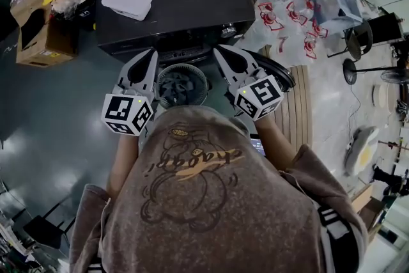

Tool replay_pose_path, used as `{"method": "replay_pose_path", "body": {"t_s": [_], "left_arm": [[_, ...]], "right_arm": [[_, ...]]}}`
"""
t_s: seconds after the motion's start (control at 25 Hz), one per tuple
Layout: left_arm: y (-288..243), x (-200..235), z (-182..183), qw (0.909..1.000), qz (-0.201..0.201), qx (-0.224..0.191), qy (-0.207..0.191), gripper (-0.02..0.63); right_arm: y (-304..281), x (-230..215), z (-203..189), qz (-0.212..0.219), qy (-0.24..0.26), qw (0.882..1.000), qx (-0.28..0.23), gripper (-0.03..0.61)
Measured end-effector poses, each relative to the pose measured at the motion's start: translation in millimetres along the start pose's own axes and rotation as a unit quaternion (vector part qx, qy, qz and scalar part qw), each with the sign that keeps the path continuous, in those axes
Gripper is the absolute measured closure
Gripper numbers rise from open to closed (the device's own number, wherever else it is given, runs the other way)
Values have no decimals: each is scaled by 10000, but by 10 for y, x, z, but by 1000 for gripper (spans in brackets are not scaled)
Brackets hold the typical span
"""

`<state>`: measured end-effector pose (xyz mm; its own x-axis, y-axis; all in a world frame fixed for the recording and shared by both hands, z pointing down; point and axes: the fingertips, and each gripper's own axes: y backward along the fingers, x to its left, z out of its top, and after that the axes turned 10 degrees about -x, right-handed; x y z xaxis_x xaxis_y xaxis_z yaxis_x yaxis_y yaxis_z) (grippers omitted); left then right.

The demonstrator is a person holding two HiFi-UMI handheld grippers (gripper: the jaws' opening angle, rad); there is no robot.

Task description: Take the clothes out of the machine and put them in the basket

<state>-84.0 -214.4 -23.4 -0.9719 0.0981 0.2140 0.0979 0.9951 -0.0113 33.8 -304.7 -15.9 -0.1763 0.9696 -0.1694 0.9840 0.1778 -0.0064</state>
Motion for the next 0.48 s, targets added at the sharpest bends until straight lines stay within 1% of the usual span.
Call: {"method": "replay_pose_path", "body": {"t_s": [0.48], "left_arm": [[82, 29, -4, 9999, 101, -10, 38, 607]], "right_arm": [[-3, 56, 13, 9, 40, 10000, -54, 583]]}}
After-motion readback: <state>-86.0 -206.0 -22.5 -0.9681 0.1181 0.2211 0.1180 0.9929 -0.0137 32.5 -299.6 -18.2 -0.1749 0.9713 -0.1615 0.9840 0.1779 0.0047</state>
